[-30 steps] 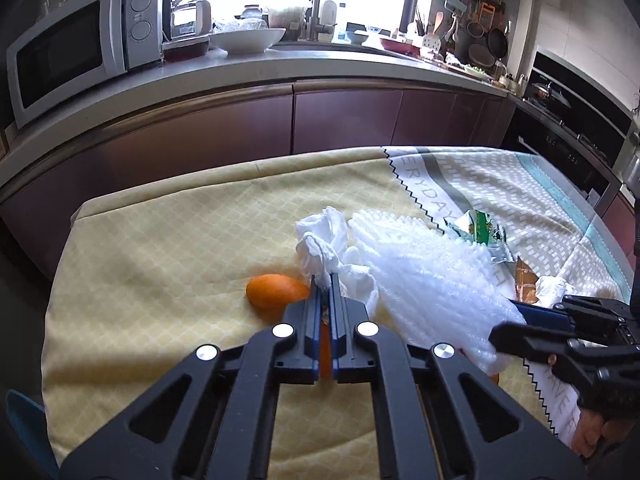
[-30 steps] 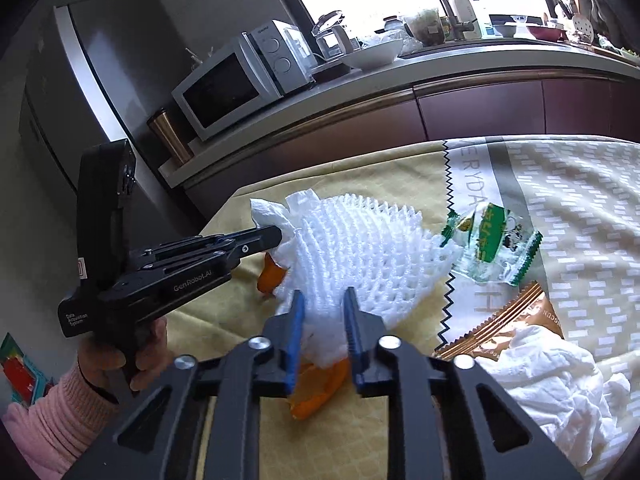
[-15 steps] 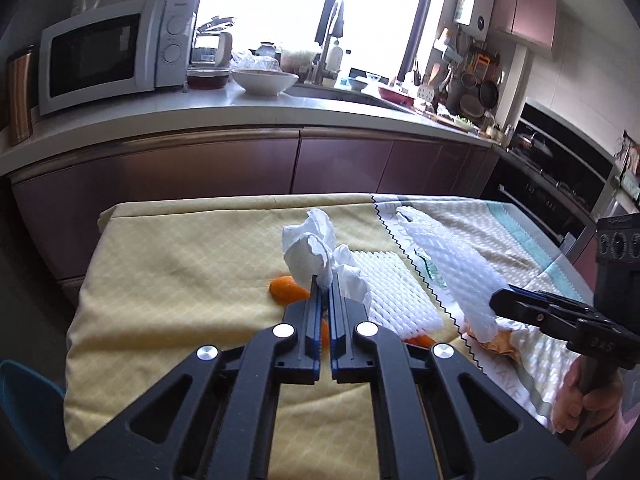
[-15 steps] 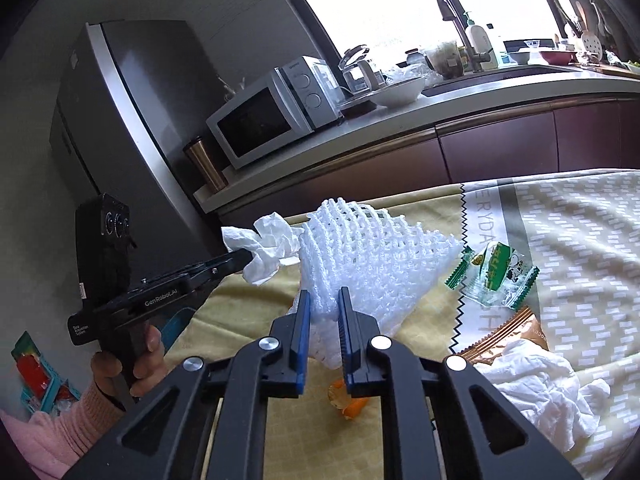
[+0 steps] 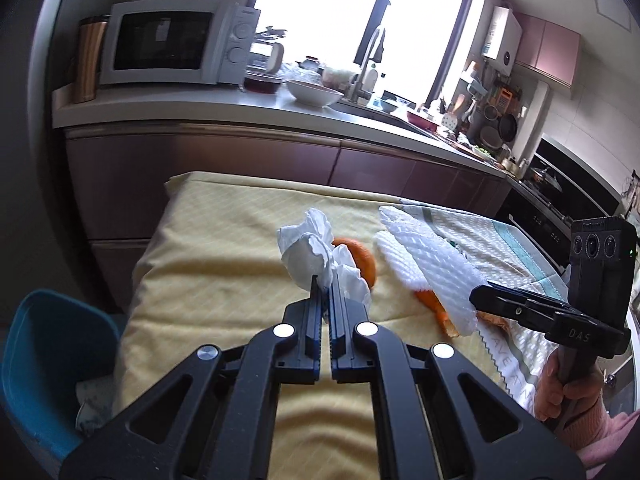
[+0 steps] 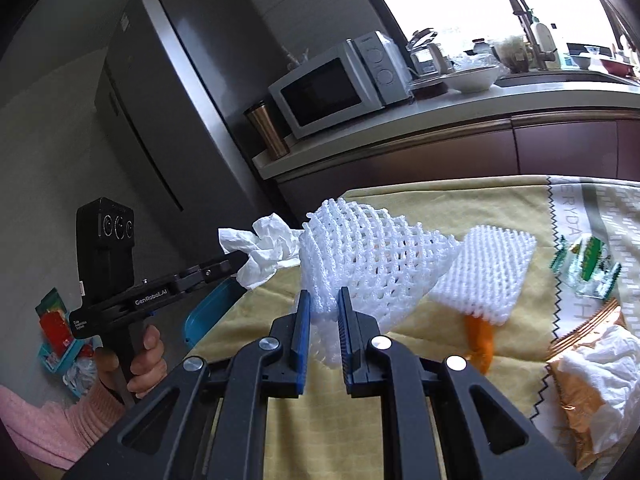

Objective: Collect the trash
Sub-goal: 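Carry the tissue and foam net to the blue bin while both tools open to drop them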

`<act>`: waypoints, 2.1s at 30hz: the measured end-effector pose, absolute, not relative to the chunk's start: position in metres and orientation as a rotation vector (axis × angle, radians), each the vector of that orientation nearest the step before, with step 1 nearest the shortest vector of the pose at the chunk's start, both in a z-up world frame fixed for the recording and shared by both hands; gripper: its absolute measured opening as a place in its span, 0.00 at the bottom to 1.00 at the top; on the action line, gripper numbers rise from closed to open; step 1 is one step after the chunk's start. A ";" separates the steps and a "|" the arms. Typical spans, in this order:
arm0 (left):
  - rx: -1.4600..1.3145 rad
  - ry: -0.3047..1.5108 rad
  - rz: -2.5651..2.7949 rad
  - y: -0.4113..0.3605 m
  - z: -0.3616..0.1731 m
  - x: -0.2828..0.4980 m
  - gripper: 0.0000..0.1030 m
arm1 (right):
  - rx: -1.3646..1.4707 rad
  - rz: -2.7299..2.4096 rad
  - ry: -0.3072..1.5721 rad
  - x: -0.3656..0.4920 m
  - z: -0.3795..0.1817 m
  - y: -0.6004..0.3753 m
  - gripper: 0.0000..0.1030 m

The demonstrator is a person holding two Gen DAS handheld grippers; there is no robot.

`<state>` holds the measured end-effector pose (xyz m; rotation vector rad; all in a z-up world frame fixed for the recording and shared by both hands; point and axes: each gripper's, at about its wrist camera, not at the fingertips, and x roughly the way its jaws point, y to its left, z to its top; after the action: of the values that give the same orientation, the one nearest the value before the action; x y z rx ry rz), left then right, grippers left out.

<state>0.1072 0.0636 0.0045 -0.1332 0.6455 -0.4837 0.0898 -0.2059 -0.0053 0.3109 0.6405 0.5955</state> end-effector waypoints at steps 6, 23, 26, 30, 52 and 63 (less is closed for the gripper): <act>-0.173 0.621 -0.392 0.114 0.003 0.076 0.03 | 0.265 0.710 0.674 0.096 -0.004 -0.155 0.12; -0.289 0.642 -0.067 0.261 -0.027 0.048 0.03 | 0.123 1.002 0.780 0.132 -0.005 -0.005 0.12; -0.305 0.663 -0.030 0.279 -0.039 0.049 0.03 | 0.096 1.031 0.797 0.135 -0.008 0.018 0.12; -0.315 0.683 0.004 0.297 -0.053 0.050 0.03 | 0.080 1.054 0.822 0.142 -0.014 0.045 0.12; -0.378 0.800 0.074 0.318 -0.113 0.081 0.03 | 0.026 1.022 1.005 0.176 -0.064 0.123 0.20; -0.396 0.837 0.114 0.319 -0.130 0.091 0.09 | 0.056 0.990 1.025 0.179 -0.071 0.121 0.31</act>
<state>0.0910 0.3187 -0.1298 -0.3957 0.8366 0.1144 0.1791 0.1213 -0.0708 0.0558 1.0246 0.9897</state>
